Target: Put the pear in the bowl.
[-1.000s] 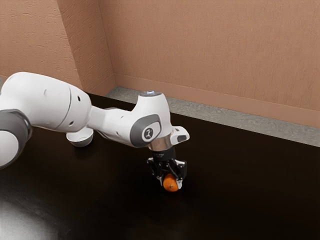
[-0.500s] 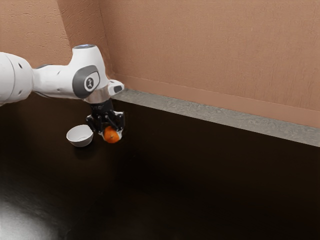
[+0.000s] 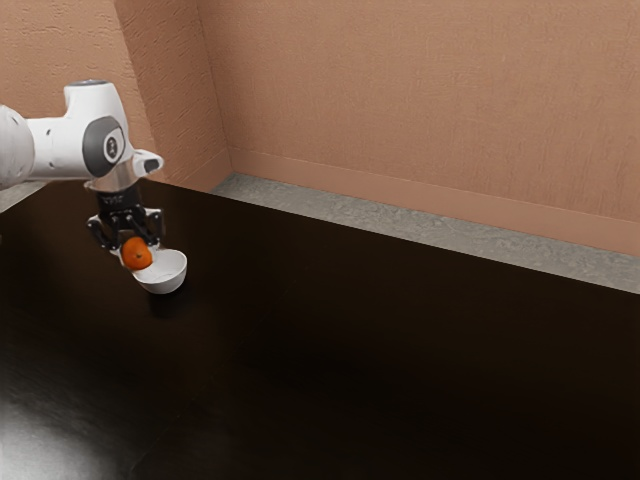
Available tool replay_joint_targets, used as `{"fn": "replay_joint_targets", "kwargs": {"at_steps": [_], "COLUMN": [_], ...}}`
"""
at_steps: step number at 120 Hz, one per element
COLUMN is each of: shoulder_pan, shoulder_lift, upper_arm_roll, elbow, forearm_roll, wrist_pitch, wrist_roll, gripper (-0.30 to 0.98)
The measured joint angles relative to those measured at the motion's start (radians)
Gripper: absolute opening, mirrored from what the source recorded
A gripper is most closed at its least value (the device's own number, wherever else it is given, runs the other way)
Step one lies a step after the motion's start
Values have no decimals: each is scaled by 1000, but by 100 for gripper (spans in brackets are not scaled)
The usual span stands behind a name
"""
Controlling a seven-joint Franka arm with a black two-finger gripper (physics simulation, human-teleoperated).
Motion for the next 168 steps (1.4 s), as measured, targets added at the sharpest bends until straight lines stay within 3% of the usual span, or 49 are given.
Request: {"fn": "replay_joint_targets", "kwargs": {"at_steps": [19, 50, 69, 124, 168], "shoulder_pan": [49, 66, 128, 289, 304], "shoulder_lift": [117, 199, 269, 387, 383], "upper_arm_roll": [-4, -13, -60, -187, -202], "elbow": [96, 186, 261, 447, 458], "forearm_roll": [-53, -97, -137, -151, -173], "wrist_pitch": [-4, -15, -30, -76, -111], "wrist_roll": [51, 120, 162, 257, 339], "gripper": [13, 13, 13, 14, 54]}}
